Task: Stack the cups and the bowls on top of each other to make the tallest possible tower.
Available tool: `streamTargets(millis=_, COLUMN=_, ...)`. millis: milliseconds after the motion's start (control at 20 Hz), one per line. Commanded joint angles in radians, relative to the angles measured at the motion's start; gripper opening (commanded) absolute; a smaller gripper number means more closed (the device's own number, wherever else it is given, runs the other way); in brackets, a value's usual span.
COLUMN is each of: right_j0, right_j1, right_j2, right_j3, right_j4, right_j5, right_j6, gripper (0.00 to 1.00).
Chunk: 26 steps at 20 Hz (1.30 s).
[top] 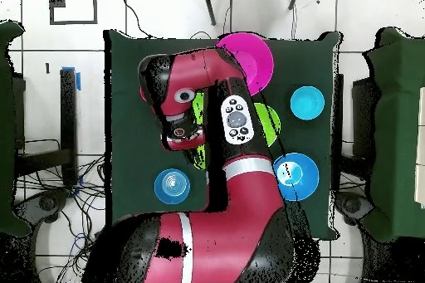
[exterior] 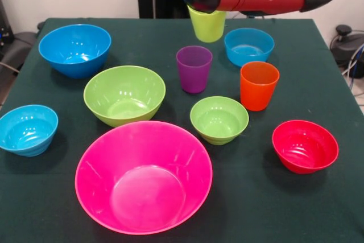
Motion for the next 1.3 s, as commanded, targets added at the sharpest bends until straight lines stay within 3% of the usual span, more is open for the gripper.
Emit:
streamTargets(millis=50, right_j0=-0.035, right_j1=0.062, right_j2=0.086, right_j3=-0.026, right_j4=-0.044, right_j5=0.014, right_j6=-0.215, gripper=0.00)
streamTargets(millis=300, right_j0=-0.027, right_j1=0.105, right_j2=0.102, right_j3=-0.095, right_j4=-0.077, right_j5=0.032, right_j6=-0.248, gripper=0.00)
streamTargets(millis=750, right_j0=-0.010, right_j1=0.130, right_j2=0.109, right_j3=-0.160, right_j4=-0.075, right_j5=0.093, right_j6=-0.230, gripper=0.00)
streamTargets(millis=1050, right_j0=0.005, right_j1=0.152, right_j2=0.123, right_j3=-0.203, right_j4=-0.085, right_j5=0.065, right_j6=-0.238, gripper=0.00)
streamTargets(millis=1300, right_j0=-0.002, right_j1=0.141, right_j2=0.119, right_j3=-0.184, right_j4=-0.078, right_j5=0.027, right_j6=-0.235, gripper=0.00)
